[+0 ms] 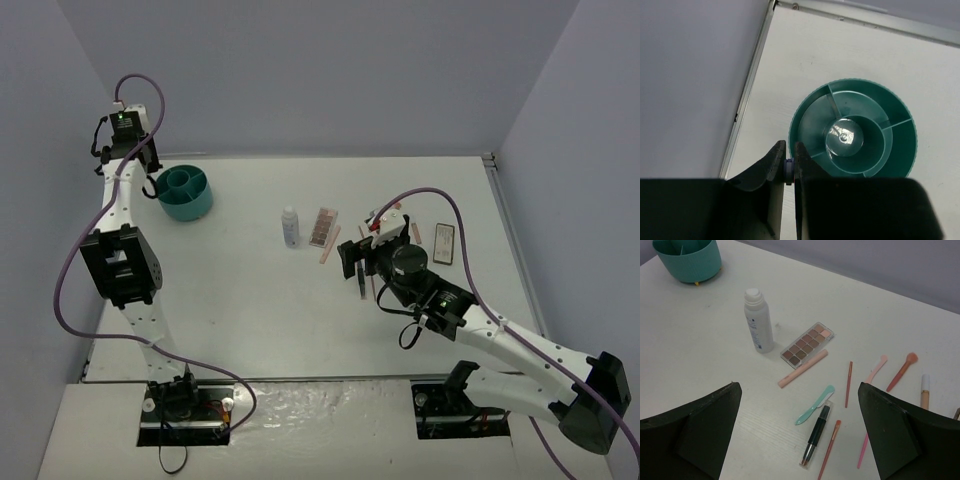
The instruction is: Organize the makeup
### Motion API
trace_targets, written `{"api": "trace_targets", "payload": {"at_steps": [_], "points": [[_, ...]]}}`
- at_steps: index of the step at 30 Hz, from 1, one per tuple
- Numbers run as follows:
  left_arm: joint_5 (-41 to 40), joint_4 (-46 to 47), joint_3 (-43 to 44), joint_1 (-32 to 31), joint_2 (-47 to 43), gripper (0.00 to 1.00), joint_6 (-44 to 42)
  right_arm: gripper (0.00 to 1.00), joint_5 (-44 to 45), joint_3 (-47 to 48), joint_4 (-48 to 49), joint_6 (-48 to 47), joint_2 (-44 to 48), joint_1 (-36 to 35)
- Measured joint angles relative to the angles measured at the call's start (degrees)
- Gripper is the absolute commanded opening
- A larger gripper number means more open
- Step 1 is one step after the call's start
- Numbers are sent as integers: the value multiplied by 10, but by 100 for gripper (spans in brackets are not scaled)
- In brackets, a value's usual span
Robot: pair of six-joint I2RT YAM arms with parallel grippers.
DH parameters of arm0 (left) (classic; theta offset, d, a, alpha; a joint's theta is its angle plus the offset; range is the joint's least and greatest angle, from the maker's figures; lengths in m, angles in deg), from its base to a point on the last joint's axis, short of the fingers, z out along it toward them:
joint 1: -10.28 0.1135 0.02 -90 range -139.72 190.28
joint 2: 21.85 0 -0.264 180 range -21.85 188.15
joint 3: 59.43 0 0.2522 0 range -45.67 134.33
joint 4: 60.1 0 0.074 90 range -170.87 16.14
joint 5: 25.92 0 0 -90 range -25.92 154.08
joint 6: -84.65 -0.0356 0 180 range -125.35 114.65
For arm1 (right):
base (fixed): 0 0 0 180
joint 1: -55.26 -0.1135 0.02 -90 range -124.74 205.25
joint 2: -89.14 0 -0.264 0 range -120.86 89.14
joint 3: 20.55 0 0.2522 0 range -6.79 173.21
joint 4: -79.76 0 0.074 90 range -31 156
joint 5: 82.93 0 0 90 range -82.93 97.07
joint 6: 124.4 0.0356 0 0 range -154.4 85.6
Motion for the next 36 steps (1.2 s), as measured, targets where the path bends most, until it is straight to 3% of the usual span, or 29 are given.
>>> {"api": "trace_targets", "payload": {"at_steps": [11,17,31,36], "points": [[37,37,15,0,8,0,-1,100,-14,-1,0,0,-7,0],[42,33,58,1,62,2,-1,100,-15,-3,3,0,-7,0],[43,9,75,1,122,41,4,100,-14,-8,3,0,-19,0],[43,4,76,1,115,48,8,100,-8,-8,-3,0,-20,0]]}}
